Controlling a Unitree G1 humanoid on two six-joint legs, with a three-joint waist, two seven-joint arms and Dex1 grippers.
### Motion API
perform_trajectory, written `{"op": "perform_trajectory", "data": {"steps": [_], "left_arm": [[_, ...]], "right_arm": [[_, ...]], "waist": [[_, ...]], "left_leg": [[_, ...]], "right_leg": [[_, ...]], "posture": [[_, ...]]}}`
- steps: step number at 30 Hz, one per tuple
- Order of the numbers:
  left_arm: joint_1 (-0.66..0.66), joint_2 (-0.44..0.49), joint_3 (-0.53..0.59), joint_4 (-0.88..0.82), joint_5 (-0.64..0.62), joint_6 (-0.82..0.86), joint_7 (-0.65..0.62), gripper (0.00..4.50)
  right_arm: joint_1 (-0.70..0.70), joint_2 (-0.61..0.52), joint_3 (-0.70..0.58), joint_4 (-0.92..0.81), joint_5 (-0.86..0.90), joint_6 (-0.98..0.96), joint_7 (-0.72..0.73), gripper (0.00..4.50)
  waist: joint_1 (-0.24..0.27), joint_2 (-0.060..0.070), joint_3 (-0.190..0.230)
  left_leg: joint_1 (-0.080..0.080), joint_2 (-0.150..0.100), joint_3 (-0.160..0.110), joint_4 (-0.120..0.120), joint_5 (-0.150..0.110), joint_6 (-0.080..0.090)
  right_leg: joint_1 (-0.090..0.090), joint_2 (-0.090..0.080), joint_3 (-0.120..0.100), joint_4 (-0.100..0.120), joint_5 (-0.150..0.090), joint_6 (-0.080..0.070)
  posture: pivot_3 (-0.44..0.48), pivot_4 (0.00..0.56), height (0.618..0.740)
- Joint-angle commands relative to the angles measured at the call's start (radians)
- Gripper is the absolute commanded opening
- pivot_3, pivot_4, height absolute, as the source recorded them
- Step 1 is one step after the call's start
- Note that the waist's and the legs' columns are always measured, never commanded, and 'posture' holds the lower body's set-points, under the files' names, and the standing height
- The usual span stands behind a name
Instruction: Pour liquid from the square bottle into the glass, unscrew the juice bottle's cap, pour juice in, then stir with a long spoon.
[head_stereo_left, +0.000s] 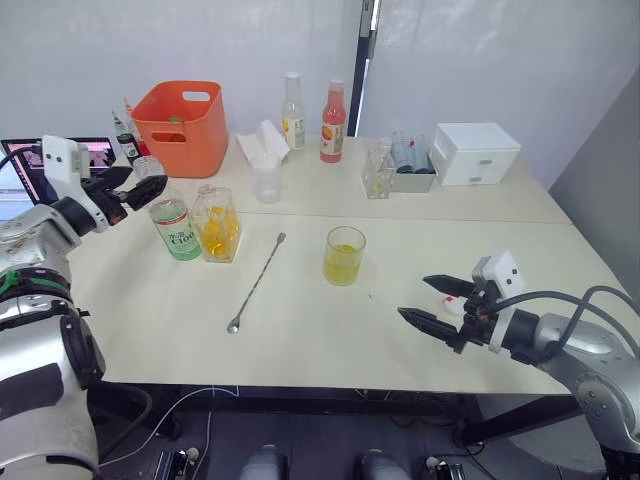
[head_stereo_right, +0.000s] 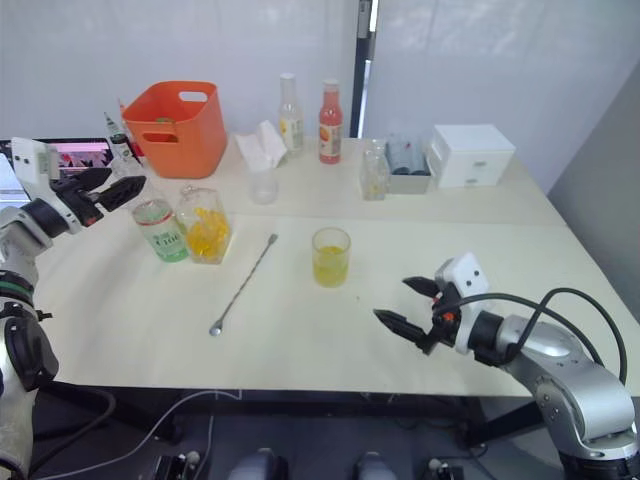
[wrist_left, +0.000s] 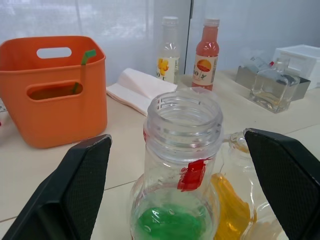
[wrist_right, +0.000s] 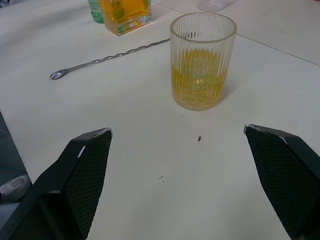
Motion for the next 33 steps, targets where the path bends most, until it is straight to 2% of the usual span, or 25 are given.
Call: {"op": "perform_trajectory", "data": {"steps": [1, 7, 9, 12, 16, 24, 28, 33], "left_arm": [[0.032, 0.075, 0.05, -0.074, -0.064, 0.065, -0.079, 4.49], [0.114, 0.135, 0.088, -0.15, -0.128, 0.175, -0.171, 4.49], [0.177, 0.164, 0.106, -0.197, -0.152, 0.225, -0.196, 4.49], [0.296, 0.21, 0.142, -0.263, -0.186, 0.278, -0.24, 4.49], [0.52, 0.241, 0.223, -0.359, -0.228, 0.275, -0.28, 4.49], [0.974, 0.197, 0.386, -0.561, -0.256, 0.221, -0.26, 4.49], [1.051, 0.155, 0.412, -0.692, -0.28, 0.255, -0.202, 4.49], [1.07, 0.133, 0.405, -0.734, -0.297, 0.264, -0.168, 4.49]], "right_arm": [[-0.004, -0.007, -0.05, 0.012, 0.001, -0.041, -0.001, 4.5], [-0.002, -0.015, -0.072, 0.044, -0.006, -0.058, -0.001, 4.5], [0.001, -0.022, -0.086, 0.066, -0.019, -0.067, -0.004, 4.5], [0.015, -0.025, -0.113, 0.084, -0.025, -0.074, -0.012, 4.5], [0.082, -0.025, -0.173, 0.087, -0.029, -0.087, -0.016, 4.5], [0.295, -0.053, -0.358, 0.142, -0.086, -0.171, 0.029, 4.5], [0.339, -0.049, -0.404, 0.177, -0.098, -0.201, 0.034, 4.5], [0.34, -0.034, -0.391, 0.183, -0.102, -0.221, 0.024, 4.5]], "waist": [[-0.003, 0.0, 0.0], [-0.006, 0.0, 0.0], [-0.006, 0.0, 0.0], [-0.012, 0.0, 0.0], [-0.016, 0.0, 0.0], [-0.01, 0.0, 0.0], [0.0, -0.002, -0.001], [-0.001, -0.005, -0.004]], "left_leg": [[0.0, 0.0, 0.0, 0.0, 0.0, 0.0], [0.0, 0.001, 0.0, 0.0, 0.0, 0.0], [0.0, 0.001, 0.0, 0.0, 0.0, 0.0], [0.0, 0.001, 0.0, 0.0, 0.0, 0.0], [0.002, 0.002, 0.001, -0.002, 0.0, 0.0], [0.009, 0.001, 0.005, -0.005, 0.0, 0.0], [0.012, 0.002, 0.006, -0.005, 0.0, 0.0], [0.014, 0.003, 0.008, -0.005, 0.0, 0.0]], "right_leg": [[0.0, 0.0, 0.0, 0.0, 0.0, 0.0], [0.0, 0.0, 0.0, 0.0, 0.0, 0.0], [0.0, 0.0, 0.0, 0.0, 0.0, 0.0], [0.0, 0.0, 0.0, 0.0, 0.0, 0.0], [0.0, 0.0, 0.0, 0.0, -0.001, -0.001], [0.003, -0.007, 0.0, 0.0, -0.003, -0.002], [0.004, -0.007, 0.0, 0.0, -0.003, -0.003], [0.005, -0.007, 0.001, 0.0, -0.004, -0.004]], "posture": [[0.0, 0.15, 0.715], [0.0, 0.15, 0.715], [0.0, 0.15, 0.715], [0.0, 0.15, 0.715], [0.0, 0.15, 0.715], [0.0, 0.15, 0.715], [0.0, 0.15, 0.715], [0.0, 0.15, 0.715]]}}
